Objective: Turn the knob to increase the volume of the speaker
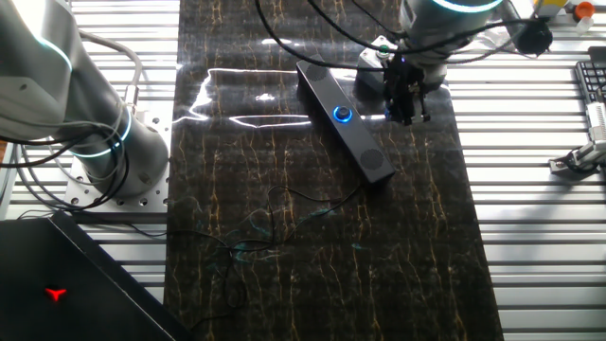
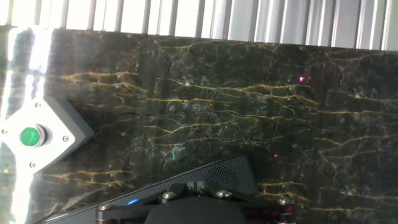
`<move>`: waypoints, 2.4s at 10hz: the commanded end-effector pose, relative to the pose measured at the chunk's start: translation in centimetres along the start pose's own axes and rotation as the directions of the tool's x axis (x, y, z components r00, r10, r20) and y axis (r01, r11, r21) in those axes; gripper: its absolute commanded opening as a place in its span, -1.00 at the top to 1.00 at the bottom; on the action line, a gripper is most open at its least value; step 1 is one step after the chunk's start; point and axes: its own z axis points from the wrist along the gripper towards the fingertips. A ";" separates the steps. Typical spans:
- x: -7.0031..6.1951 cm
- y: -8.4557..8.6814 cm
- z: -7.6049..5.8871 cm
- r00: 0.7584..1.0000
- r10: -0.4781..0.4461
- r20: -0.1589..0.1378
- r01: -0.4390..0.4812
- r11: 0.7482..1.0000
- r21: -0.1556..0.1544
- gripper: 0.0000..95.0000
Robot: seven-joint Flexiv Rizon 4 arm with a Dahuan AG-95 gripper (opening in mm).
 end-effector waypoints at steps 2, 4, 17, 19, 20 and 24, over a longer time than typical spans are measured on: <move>0.2 0.0 -0.1 1.000 -0.024 0.003 0.024 1.000 0.002 1.00; 0.2 0.0 -0.1 0.999 -0.051 -0.005 0.051 0.999 0.005 1.00; 2.1 7.4 6.6 0.997 -0.076 -0.020 0.077 0.996 0.036 0.60; 2.2 7.5 6.8 0.996 -0.089 -0.029 0.089 0.996 0.029 0.60; 2.4 7.5 6.9 0.995 -0.096 -0.037 0.097 0.995 0.028 0.60; 3.1 7.3 6.7 0.995 -0.099 -0.029 0.099 0.995 0.024 0.60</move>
